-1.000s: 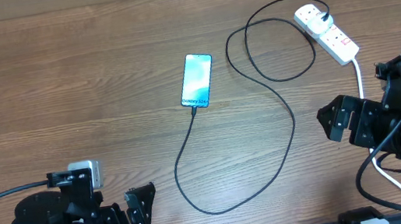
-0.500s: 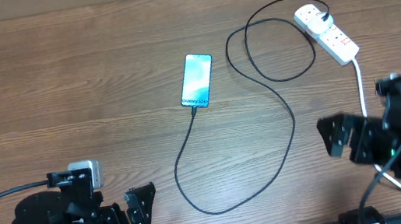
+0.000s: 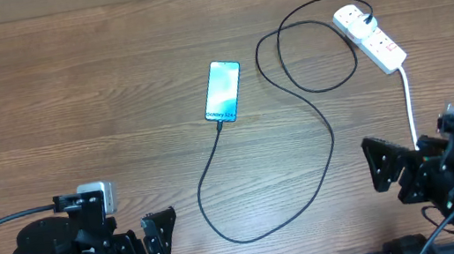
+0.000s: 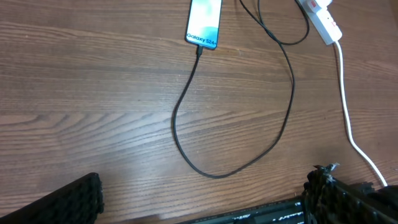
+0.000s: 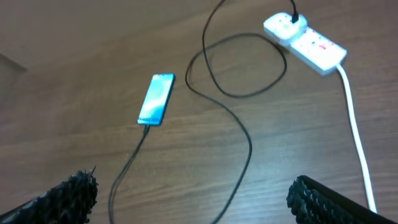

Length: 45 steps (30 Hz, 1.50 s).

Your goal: Plug charger to phone and switch on socket

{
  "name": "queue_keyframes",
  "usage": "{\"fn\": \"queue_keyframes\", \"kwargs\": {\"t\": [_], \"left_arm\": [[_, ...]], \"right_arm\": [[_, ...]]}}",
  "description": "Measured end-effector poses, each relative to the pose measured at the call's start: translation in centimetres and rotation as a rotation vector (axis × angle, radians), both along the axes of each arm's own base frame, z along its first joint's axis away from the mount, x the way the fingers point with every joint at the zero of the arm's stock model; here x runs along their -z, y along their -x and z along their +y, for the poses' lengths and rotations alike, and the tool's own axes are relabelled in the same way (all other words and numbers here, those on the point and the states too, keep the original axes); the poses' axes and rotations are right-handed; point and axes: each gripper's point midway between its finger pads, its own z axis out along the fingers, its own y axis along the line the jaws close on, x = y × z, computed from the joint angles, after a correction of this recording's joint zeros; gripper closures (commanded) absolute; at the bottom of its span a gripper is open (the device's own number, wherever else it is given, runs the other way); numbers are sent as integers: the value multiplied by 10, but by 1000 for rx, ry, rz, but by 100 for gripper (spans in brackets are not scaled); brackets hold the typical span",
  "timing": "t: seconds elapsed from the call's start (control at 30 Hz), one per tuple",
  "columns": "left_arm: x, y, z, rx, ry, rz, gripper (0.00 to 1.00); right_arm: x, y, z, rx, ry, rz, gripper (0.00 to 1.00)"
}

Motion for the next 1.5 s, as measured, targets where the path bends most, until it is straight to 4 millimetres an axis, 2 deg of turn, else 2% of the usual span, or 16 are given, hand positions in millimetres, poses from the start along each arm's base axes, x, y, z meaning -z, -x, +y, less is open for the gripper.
{"fn": "queue_keyframes", "kwargs": {"t": [0.2, 0.37, 0.43, 0.6, 1.0, 1.5], "left_arm": [[0, 0, 0, 0, 0, 1, 0], [0, 0, 0, 0, 0, 1, 1], [0, 0, 0, 0, 0, 1, 0], [0, 0, 0, 0, 0, 1, 1], [0, 0, 0, 0, 0, 1, 1], [0, 0, 0, 0, 0, 1, 0]], "right_arm": [[31, -9, 2, -14, 1, -95, 0], [54, -14, 12, -93, 27, -197, 0], [58, -22, 15, -113, 37, -277, 0], [85, -38, 19, -137, 50, -363, 0], [92, -64, 20, -115, 58, -640, 0], [104, -65, 16, -105, 126, -744, 0]]}}
